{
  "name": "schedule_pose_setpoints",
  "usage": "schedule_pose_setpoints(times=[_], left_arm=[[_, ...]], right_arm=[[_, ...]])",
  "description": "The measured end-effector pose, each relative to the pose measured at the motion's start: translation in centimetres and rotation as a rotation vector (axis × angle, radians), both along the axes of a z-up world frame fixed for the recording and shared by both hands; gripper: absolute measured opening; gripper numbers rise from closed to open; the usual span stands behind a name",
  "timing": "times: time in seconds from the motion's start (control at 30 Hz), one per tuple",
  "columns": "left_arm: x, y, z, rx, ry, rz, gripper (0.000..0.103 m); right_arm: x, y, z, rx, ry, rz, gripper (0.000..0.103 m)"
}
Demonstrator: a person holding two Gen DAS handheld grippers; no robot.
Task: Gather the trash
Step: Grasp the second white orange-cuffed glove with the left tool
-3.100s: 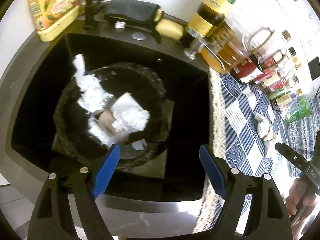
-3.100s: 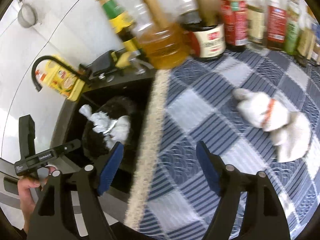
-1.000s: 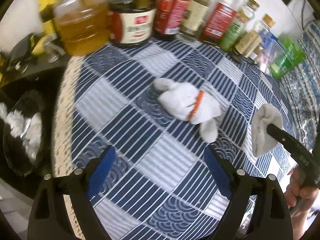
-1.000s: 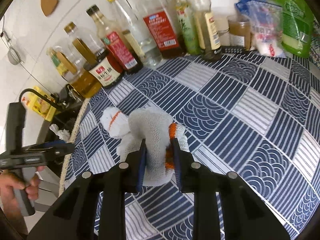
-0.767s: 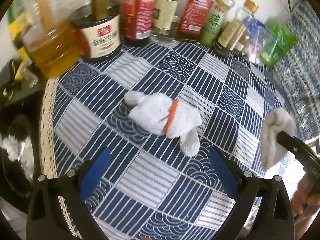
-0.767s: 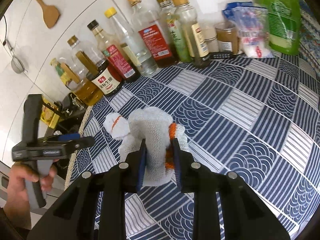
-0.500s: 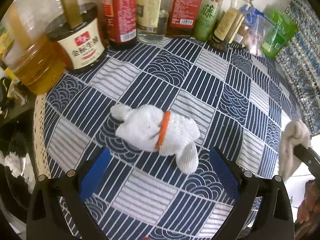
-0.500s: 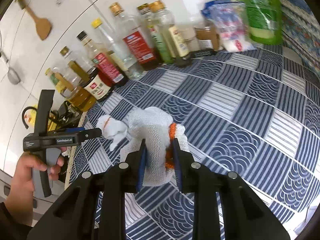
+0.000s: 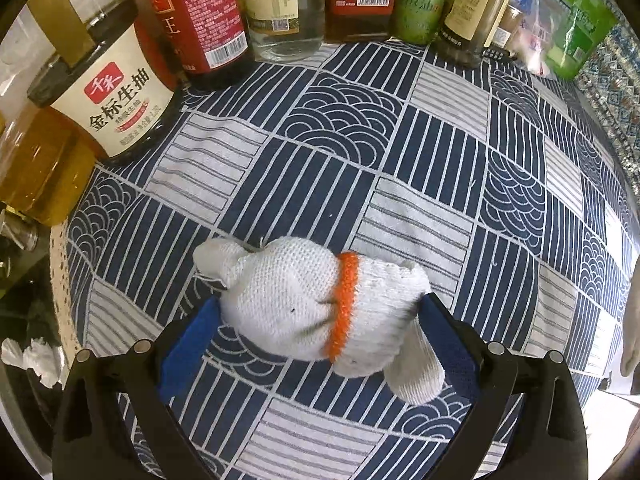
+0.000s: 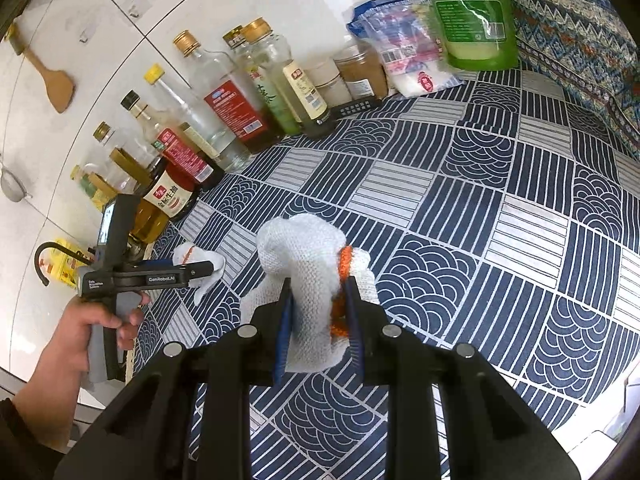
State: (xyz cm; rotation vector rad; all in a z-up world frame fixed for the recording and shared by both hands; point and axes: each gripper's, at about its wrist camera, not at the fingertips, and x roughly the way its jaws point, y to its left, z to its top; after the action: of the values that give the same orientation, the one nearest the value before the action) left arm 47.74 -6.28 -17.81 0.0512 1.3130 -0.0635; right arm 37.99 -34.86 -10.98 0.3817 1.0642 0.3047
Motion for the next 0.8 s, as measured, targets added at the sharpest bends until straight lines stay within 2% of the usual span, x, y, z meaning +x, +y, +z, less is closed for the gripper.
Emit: schedule_pose_setpoints(times=[0.03, 0.2, 0.53, 0.6, 0.8], left_arm=[[0.1, 0.0, -0.1, 0.001, -0.003, -0.001, 0.096], [0.3, -0.5, -0.2, -0.002, -0.011, -0.016, 0.078], [-0.1, -0.6, -0.1, -0.038, -0.017, -0.032, 0.059], [-0.4, -0.1, 0.3, -0.061, -0.020, -0.020, 0.052], [-1.2, 0.7, 1.2, -0.088, -0.026, -0.001, 0.048]], right_arm=[[0.0, 0.0, 0.0, 0.000, 0.001, -0.001, 0.026], [0.1, 0.0, -0.1, 0.000, 0.005, -0.003, 0.026], [0.1, 0.6, -0.5, 0.003, 0.009, 0.014, 0.026], [0.2, 0.9, -0.7, 0.005, 0.011, 0.019, 0.026], [0.2, 1.8, -1.0, 0.004, 0.025, 0.044, 0.026]])
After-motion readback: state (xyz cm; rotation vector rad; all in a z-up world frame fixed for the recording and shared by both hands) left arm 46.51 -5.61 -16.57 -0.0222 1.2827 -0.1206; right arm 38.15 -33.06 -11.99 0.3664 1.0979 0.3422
